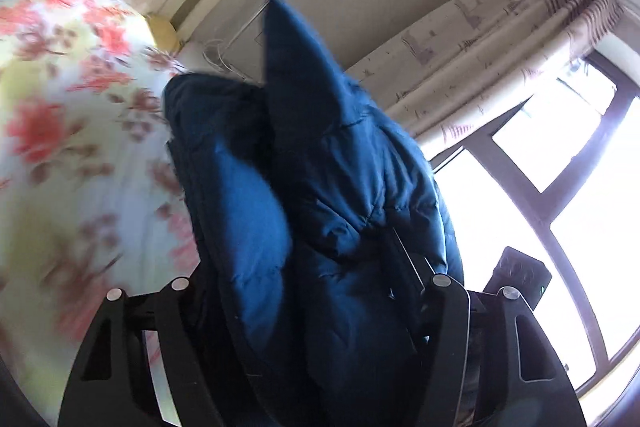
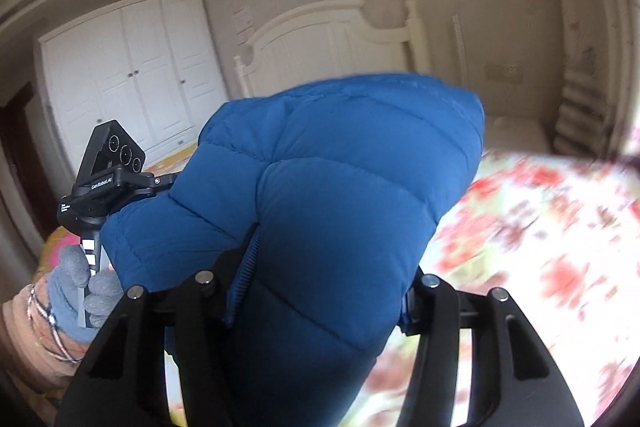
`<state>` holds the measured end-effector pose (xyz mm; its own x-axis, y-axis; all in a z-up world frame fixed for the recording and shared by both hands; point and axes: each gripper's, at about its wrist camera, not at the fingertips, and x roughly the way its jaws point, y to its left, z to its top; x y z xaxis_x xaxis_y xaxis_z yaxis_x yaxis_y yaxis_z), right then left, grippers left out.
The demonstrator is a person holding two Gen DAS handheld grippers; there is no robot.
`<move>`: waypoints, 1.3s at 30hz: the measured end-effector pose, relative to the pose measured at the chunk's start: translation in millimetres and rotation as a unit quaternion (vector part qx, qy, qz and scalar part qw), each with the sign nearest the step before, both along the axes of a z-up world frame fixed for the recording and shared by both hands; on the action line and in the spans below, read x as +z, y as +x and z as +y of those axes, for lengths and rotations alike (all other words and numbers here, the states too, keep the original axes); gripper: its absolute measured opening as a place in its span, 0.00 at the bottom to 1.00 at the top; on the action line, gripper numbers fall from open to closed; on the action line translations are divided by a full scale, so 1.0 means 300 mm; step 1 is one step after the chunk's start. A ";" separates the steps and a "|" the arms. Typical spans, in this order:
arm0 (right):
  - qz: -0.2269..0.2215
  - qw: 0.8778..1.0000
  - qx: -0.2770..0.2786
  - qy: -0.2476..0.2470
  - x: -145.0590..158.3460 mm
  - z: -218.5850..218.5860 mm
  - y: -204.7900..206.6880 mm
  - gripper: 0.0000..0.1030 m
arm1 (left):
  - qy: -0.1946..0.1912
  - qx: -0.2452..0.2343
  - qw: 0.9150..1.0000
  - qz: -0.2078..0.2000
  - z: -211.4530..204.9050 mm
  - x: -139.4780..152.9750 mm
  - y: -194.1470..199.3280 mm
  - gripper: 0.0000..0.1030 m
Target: Fold large clothes
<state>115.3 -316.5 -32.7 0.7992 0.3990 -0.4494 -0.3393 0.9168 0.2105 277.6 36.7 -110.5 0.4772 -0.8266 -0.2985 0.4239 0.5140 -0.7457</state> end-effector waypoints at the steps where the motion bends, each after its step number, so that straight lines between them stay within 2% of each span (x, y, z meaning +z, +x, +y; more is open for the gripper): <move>1: 0.008 1.000 -0.012 0.001 0.003 -0.048 0.032 0.52 | -0.001 0.003 1.000 0.009 -0.034 -0.005 0.034 0.56; 3: 0.028 0.999 -0.032 -0.004 -0.016 -0.128 0.094 0.53 | 0.017 0.010 0.999 0.033 -0.150 -0.048 0.139 0.56; 5: 0.076 0.995 -0.055 0.020 -0.069 -0.223 0.181 0.58 | 0.056 0.015 0.996 0.070 -0.246 -0.125 0.218 0.56; 6: 0.134 0.987 -0.077 0.037 -0.148 -0.288 0.231 0.68 | 0.082 0.020 0.992 0.096 -0.286 -0.180 0.249 0.62; 7: 0.169 0.980 -0.088 0.064 -0.203 -0.328 0.251 0.72 | 0.073 0.021 0.992 0.098 -0.290 -0.206 0.253 0.67; 8: 0.179 0.974 -0.092 0.104 -0.234 -0.364 0.247 0.85 | 0.077 0.025 0.992 0.102 -0.295 -0.212 0.254 0.75; 9: 0.170 0.973 -0.113 0.111 -0.239 -0.390 0.210 0.91 | 0.085 0.029 0.991 0.100 -0.294 -0.212 0.247 0.78; 11: 0.144 0.977 -0.136 0.083 -0.206 -0.375 0.153 0.92 | 0.103 0.047 0.989 0.090 -0.271 -0.195 0.223 0.81; 13: 0.090 0.978 -0.185 0.041 -0.137 -0.340 0.079 0.92 | 0.114 0.076 0.988 0.076 -0.248 -0.171 0.184 0.83; 16: 0.031 0.985 -0.171 -0.004 -0.054 -0.220 0.040 0.92 | 0.122 0.108 0.985 0.054 -0.224 -0.142 0.105 0.83; 17: 0.016 0.984 -0.170 -0.043 -0.040 -0.144 0.043 0.92 | 0.134 0.115 0.983 0.047 -0.231 -0.136 0.083 0.84; 19: 0.007 0.984 -0.152 -0.098 -0.052 -0.021 0.074 0.92 | 0.157 0.129 0.978 0.036 -0.234 -0.126 0.048 0.85; 20: 0.023 0.983 -0.129 -0.129 -0.067 0.039 0.104 0.92 | 0.174 0.141 0.974 0.029 -0.234 -0.110 0.031 0.87; 21: 0.054 0.975 -0.110 -0.186 -0.120 0.121 0.152 0.94 | 0.188 0.153 0.970 0.023 -0.221 -0.097 0.010 0.87; 22: 0.046 0.965 -0.118 -0.229 -0.144 0.161 0.176 0.94 | 0.212 0.178 0.961 0.010 -0.209 -0.065 -0.019 0.87; 23: 0.036 0.962 -0.118 -0.245 -0.141 0.187 0.165 0.90 | 0.233 0.197 0.952 -0.002 -0.206 -0.036 -0.040 0.87; 24: 0.046 0.963 -0.111 -0.243 -0.131 0.193 0.148 0.86 | 0.270 0.228 0.935 -0.028 -0.201 0.018 -0.077 0.90; 25: 0.050 0.962 -0.107 -0.245 -0.111 0.198 0.126 0.85 | 0.294 0.247 0.922 -0.053 -0.203 0.062 -0.098 0.90; 26: 0.045 0.962 -0.105 -0.247 -0.087 0.205 0.101 0.85 | 0.329 0.270 0.899 -0.108 -0.204 0.141 -0.168 0.90; 27: 0.023 0.964 -0.102 -0.245 -0.022 0.204 0.035 0.86 | 0.345 0.283 0.884 -0.138 -0.209 0.190 -0.222 0.91; 28: -0.002 0.967 -0.103 -0.234 0.031 0.200 -0.030 0.87 | 0.365 0.309 0.860 -0.180 -0.208 0.260 -0.293 0.92; 30: -0.053 0.970 -0.121 -0.204 0.141 0.158 -0.175 0.98 | 0.366 0.339 0.835 -0.231 -0.204 0.350 -0.396 0.96; 31: -0.075 0.969 -0.134 -0.191 0.179 0.137 -0.228 0.98 | 0.358 0.357 0.826 -0.249 -0.201 0.392 -0.462 0.96; 33: -0.110 0.965 -0.169 -0.165 0.247 0.107 -0.331 0.98 | 0.347 0.368 0.824 -0.255 -0.187 0.428 -0.539 0.96; 35: -0.111 0.962 -0.195 -0.157 0.279 0.062 -0.397 0.98 | 0.339 0.347 0.835 -0.259 -0.215 0.444 -0.589 0.96; 37: -0.095 0.956 -0.235 -0.151 0.252 0.027 -0.411 0.98 | 0.338 0.305 0.852 -0.259 -0.251 0.423 -0.632 0.96; 38: -0.083 0.954 -0.248 -0.149 0.231 0.009 -0.428 0.98 | 0.344 0.293 0.854 -0.258 -0.277 0.412 -0.648 0.96; 39: -0.070 0.952 -0.258 -0.146 0.200 0.003 -0.452 0.98 | 0.357 0.283 0.852 -0.259 -0.302 0.384 -0.665 0.96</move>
